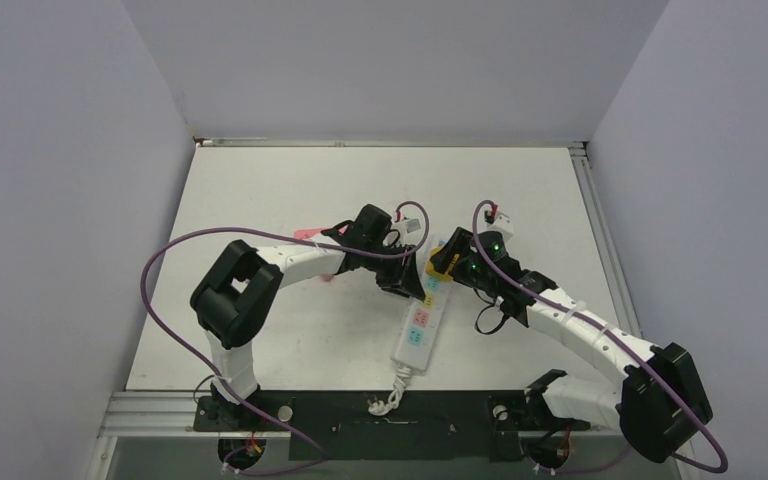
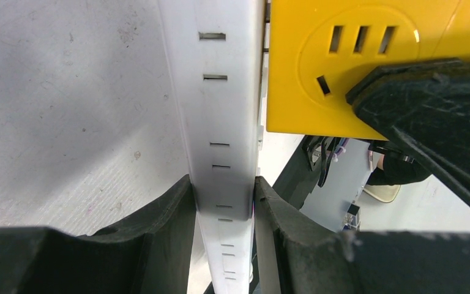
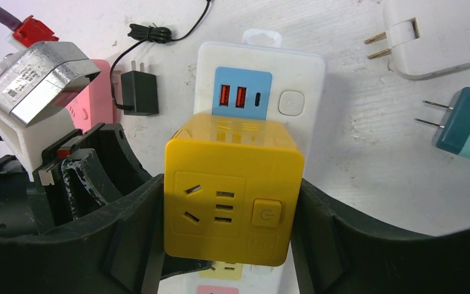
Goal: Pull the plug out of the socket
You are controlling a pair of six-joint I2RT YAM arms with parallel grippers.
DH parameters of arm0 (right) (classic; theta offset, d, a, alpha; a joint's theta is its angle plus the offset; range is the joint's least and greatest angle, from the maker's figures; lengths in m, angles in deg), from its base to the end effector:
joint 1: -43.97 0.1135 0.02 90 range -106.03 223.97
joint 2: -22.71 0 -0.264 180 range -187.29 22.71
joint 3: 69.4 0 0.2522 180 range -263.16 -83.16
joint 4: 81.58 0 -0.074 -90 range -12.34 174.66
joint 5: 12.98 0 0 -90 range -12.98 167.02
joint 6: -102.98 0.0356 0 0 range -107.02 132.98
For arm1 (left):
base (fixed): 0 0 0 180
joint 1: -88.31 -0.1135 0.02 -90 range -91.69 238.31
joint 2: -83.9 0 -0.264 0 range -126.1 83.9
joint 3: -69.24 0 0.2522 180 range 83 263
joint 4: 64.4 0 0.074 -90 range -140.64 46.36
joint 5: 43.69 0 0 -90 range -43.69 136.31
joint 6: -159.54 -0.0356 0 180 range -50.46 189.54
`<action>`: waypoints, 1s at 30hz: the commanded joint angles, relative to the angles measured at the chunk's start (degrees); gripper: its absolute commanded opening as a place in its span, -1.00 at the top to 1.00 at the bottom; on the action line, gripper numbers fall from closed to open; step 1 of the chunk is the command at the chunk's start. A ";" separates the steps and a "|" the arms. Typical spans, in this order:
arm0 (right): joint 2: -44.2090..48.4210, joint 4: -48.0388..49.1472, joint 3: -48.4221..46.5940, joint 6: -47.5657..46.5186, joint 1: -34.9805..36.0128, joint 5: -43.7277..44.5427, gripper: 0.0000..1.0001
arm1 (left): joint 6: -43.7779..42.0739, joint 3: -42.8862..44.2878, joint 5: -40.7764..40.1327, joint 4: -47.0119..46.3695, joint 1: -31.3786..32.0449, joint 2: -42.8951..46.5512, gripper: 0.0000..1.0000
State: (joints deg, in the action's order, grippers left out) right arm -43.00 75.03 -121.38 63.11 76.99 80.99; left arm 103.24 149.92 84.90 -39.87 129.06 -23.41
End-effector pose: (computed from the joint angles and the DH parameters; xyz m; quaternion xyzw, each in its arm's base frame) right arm 0.2057 0.1307 0.2282 0.1484 0.8826 0.2721 0.3535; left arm 0.2793 -0.2700 0.1732 0.1644 0.8817 -0.4380 0.0614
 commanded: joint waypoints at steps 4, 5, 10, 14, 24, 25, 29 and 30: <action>2.99 11.71 -0.06 0.84 -0.45 -9.69 0.89 | -1.51 1.83 -3.92 -0.22 -1.13 0.52 1.00; 3.07 12.18 0.10 0.91 -0.49 -10.14 0.89 | -1.45 1.82 -4.01 -0.22 -1.24 0.56 1.00; 3.64 13.00 0.60 1.33 -0.50 -10.22 0.89 | -1.52 1.89 -4.22 -0.04 -1.71 0.61 1.00; 3.66 11.13 0.06 0.84 0.48 -5.91 0.89 | -1.42 1.85 -4.18 -0.14 -1.73 0.50 1.00; 1.62 4.24 -3.80 -1.03 5.41 4.38 0.89 | -1.60 1.86 -4.11 -0.14 -1.77 0.69 1.00; 1.80 3.13 -4.25 -1.12 5.62 5.36 0.89 | -1.59 1.90 -4.25 -0.13 -1.77 0.70 1.00; 2.21 -3.77 -7.25 -1.35 5.51 10.27 0.89 | -2.23 2.04 -6.96 0.06 -2.72 1.02 1.00; 2.29 -5.53 -7.73 -1.28 4.85 11.01 0.89 | -2.26 2.15 -7.93 0.12 -3.13 1.12 1.00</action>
State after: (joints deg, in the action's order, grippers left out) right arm -41.84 73.89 -124.31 62.50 82.49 85.14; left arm 102.84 149.92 80.09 -37.58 127.49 -23.50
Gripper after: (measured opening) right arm 0.620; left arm 0.319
